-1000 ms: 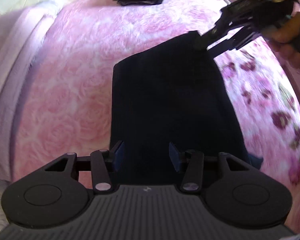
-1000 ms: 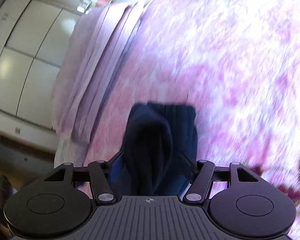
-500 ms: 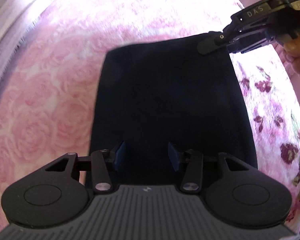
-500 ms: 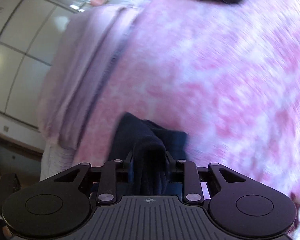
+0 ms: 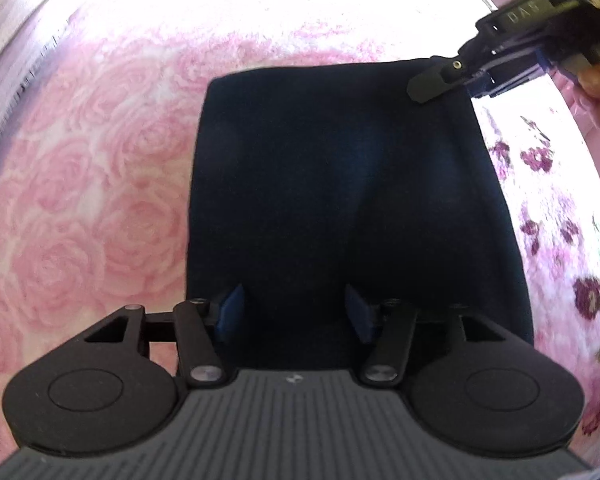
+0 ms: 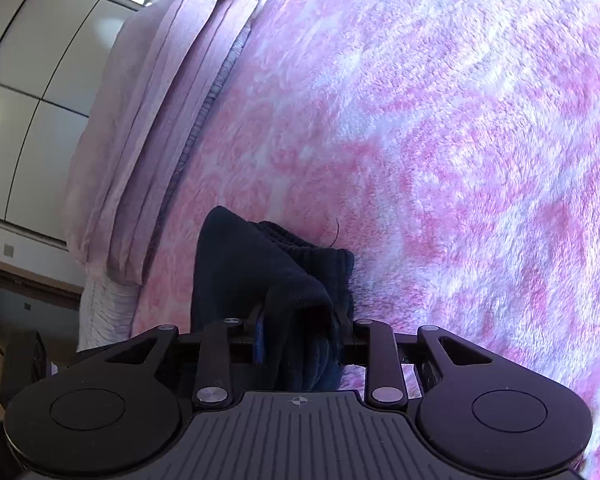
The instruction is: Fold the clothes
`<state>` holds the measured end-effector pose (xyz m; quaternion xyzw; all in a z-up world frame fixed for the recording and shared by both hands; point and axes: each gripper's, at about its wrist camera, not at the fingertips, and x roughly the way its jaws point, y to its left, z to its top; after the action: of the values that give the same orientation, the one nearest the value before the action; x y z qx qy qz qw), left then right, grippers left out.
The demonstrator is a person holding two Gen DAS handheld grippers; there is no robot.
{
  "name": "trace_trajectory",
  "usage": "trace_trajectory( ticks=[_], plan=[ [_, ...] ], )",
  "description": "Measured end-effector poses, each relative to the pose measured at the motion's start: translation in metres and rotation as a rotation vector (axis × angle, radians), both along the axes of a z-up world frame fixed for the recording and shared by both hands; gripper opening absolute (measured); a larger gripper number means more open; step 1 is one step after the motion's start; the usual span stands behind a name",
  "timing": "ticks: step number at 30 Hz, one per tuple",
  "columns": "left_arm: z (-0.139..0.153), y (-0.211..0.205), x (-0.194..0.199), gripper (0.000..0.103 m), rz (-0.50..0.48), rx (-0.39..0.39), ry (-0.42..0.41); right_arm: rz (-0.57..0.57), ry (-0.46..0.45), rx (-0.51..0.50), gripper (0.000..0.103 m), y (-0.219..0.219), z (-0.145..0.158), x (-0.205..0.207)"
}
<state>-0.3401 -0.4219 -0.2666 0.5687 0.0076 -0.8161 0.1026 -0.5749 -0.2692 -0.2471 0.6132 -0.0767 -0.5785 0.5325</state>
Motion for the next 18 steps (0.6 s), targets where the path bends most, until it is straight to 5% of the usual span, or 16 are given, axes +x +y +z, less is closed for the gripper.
trace_trajectory(
  ticks=[4,8,18],
  plan=[
    [0.024,0.017,0.023,0.046,0.009,-0.044,0.027,0.087,0.069,-0.015,0.041,-0.003,0.026,0.000],
    [0.038,0.054,0.060,0.056,-0.019,-0.129,0.040,0.269,0.236,-0.043,0.053,-0.004,0.055,0.007],
    [0.016,0.159,0.132,0.069,-0.069,-0.245,-0.010,0.906,0.827,-0.144,0.062,0.010,0.075,0.076]
  ],
)
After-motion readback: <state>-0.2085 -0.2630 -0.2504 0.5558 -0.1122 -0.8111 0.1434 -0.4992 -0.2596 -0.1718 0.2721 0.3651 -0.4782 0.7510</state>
